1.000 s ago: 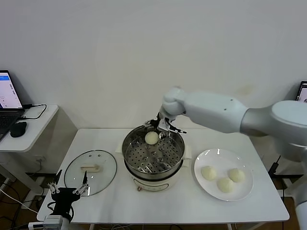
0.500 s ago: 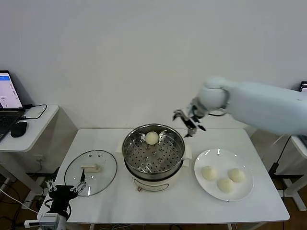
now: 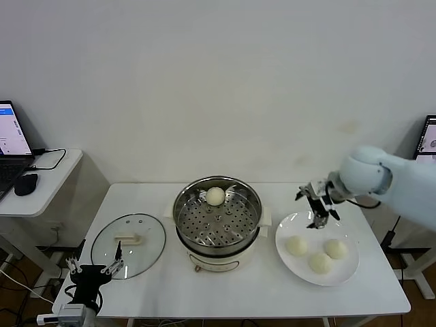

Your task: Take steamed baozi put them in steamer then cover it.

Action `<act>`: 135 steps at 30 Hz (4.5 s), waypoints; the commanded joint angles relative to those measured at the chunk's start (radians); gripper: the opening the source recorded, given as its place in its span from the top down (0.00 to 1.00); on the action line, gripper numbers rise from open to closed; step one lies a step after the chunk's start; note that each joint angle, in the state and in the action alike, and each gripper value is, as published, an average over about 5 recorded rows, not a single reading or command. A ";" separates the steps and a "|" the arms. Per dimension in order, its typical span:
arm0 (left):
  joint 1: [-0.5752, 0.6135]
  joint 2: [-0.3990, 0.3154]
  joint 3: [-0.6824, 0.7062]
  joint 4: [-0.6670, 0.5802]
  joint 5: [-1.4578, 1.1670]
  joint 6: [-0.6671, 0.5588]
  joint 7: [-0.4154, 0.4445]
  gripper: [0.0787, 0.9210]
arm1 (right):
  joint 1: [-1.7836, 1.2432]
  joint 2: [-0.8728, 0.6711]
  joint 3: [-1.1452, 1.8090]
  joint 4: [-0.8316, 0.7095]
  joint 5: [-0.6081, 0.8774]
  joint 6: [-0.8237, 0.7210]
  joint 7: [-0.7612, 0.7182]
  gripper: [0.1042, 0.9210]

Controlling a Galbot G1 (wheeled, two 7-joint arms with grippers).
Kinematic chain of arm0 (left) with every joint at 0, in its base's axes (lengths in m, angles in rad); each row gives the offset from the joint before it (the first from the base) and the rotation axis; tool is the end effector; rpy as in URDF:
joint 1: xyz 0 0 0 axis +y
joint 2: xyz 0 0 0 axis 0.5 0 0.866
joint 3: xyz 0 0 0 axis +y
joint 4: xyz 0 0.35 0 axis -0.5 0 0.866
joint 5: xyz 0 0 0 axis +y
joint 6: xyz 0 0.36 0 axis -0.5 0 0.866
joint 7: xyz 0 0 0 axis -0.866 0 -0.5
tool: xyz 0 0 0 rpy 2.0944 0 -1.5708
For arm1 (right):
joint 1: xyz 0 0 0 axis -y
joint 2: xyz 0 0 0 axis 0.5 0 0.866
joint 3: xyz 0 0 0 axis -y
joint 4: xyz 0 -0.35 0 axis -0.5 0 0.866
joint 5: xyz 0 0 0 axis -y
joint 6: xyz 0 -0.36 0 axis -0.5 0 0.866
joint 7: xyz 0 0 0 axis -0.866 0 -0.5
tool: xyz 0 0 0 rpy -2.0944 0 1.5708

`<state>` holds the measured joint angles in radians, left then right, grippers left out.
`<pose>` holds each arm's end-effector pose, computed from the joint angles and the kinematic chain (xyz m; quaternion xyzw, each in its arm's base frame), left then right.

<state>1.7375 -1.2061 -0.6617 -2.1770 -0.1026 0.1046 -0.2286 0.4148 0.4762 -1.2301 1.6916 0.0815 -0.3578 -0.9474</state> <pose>0.1490 0.0897 -0.2798 0.0663 -0.9848 -0.1459 0.0670 0.4431 -0.1114 -0.1138 0.4911 -0.5359 0.5967 0.3401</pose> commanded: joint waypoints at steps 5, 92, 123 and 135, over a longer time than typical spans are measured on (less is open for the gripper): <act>0.002 -0.007 -0.013 0.009 0.000 0.000 0.001 0.12 | -0.306 -0.008 0.182 -0.066 -0.123 -0.024 0.007 0.12; -0.050 0.024 -0.032 0.045 -0.042 0.004 0.013 0.12 | 0.140 0.789 -0.050 -0.304 0.589 -0.365 0.244 0.44; -0.049 0.012 -0.039 0.036 -0.050 0.000 0.014 0.12 | 0.081 0.862 -0.055 -0.430 0.512 -0.369 0.225 0.17; -0.054 0.017 -0.034 0.037 -0.050 0.002 0.016 0.12 | 0.344 0.458 -0.103 -0.141 0.369 -0.258 -0.089 0.12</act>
<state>1.6844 -1.1886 -0.6991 -2.1398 -0.1536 0.1058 -0.2134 0.6318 1.1469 -1.3128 1.4045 0.5261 -0.6738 -0.8805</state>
